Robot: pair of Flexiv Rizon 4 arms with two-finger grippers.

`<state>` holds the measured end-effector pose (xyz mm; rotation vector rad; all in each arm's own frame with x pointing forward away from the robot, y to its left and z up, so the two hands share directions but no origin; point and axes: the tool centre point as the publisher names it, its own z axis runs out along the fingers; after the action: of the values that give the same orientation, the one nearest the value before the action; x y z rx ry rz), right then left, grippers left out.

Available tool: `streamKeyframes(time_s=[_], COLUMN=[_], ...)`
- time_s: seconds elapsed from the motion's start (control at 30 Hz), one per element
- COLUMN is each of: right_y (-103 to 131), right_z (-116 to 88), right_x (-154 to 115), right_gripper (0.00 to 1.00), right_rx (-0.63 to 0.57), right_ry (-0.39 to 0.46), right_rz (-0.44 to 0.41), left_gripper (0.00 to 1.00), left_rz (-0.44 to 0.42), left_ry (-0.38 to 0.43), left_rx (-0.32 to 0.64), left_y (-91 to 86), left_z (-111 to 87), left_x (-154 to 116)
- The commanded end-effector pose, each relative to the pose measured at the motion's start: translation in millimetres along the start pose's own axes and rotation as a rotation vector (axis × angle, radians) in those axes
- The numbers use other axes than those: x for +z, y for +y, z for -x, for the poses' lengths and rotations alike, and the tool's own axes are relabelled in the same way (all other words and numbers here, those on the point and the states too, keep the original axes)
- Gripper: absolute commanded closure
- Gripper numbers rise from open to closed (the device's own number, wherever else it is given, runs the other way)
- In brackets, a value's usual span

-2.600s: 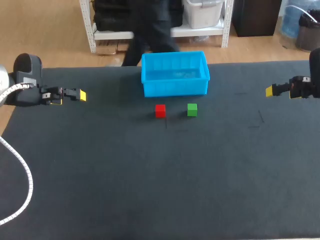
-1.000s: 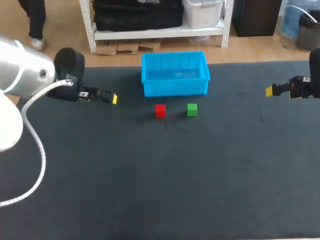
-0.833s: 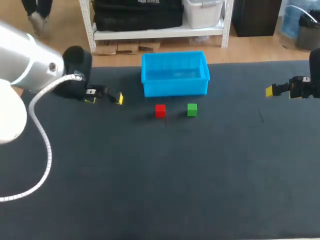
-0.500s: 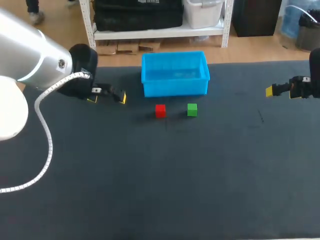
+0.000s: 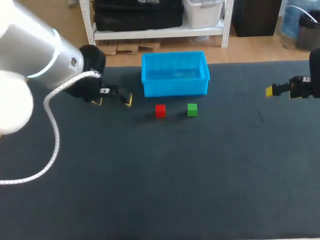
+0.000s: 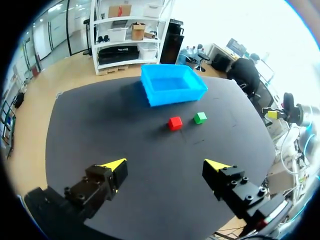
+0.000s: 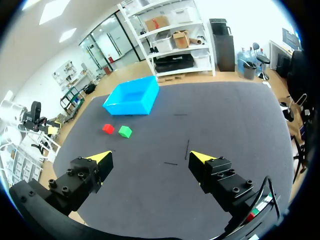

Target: Use the left arm to pick the red cube and place it into the blue plastic box first, then use the right arm to grasp the green cube and put it into the same blue plastic box after the first action is fully finished.

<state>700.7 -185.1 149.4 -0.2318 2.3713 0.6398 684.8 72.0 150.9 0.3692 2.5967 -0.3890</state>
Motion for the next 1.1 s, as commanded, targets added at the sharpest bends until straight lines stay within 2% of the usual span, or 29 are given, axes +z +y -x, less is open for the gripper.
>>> streamKeyframes(time_s=[0.03,0.13,0.17,0.23,0.33,0.47,0.83,1.1], right_y=[-0.5,-0.5,-0.5,-0.5,-0.5,-0.5,-0.5,-0.5], right_z=[0.0,0.0,0.0,0.0,0.0,0.0,0.0,0.0], right_x=[0.2,0.2,0.2,0.2,0.2,0.2,0.2,0.2], right_gripper=[0.00,0.00,0.00,0.00,0.00,0.00,0.00,0.00], right_rx=[-0.001,-0.001,-0.001,-0.001,-0.001,-0.001,-0.001,-0.001], right_ry=[0.001,0.001,0.001,0.001,0.001,0.001,0.001,0.001], right_rz=[0.001,0.001,0.001,0.001,0.001,0.001,0.001,0.001], left_gripper=[0.00,0.00,0.00,0.00,0.00,0.00,0.00,0.00], left_rz=[0.066,0.097,0.139,0.164,0.238,0.283,0.322,0.331], left_ry=[0.082,0.119,0.125,0.160,0.166,0.185,0.236,0.283], left_rx=[-0.029,-0.041,-0.042,-0.067,-0.078,-0.100,-0.123,-0.130], left_y=[-16.6,-27.4,-30.1,-32.9,-36.9,-39.3,-38.8,-46.3], left_z=[26.7,31.6,32.9,35.7,36.3,37.0,47.2,50.0], left_x=[25.3,33.8,38.2,46.2,55.9,66.2,92.3,120.9])
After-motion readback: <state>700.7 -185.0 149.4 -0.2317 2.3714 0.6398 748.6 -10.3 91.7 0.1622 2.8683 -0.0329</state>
